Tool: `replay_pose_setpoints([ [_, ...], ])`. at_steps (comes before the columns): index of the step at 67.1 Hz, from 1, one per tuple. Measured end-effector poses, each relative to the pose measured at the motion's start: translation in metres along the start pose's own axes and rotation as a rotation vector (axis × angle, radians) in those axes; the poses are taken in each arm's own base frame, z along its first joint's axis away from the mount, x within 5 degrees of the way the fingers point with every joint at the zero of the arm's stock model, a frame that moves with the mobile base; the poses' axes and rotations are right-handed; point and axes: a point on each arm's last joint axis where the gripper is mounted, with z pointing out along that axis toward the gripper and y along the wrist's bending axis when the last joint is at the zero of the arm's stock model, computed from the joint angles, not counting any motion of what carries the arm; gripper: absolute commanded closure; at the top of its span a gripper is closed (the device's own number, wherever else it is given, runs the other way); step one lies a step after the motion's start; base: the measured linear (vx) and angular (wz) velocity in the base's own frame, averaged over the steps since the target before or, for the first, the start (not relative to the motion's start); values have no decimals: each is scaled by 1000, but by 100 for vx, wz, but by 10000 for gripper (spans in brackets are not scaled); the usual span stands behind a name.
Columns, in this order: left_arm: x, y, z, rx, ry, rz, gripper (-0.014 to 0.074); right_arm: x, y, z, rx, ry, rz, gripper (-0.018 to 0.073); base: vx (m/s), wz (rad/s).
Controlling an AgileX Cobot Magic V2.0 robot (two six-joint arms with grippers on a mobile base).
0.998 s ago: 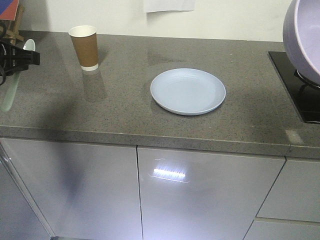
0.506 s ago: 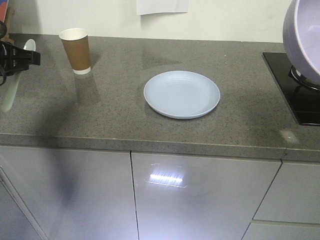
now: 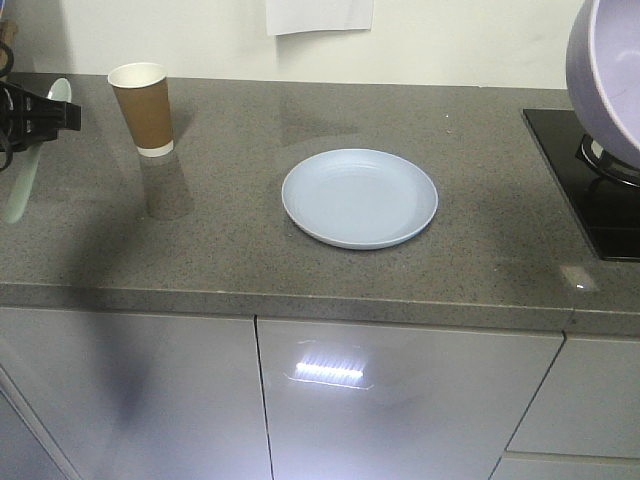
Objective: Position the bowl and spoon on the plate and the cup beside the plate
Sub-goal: 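Approach the counter edge in front of the light blue plate, then drive the base closer, centering the light blue plate ahead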
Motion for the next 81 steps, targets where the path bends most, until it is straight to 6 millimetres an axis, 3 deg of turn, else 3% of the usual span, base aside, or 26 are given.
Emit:
replay_pose_setpoints([
  [81, 0, 0, 0, 0, 0, 0, 602, 0, 0, 0, 0, 0, 0, 564, 6, -1],
])
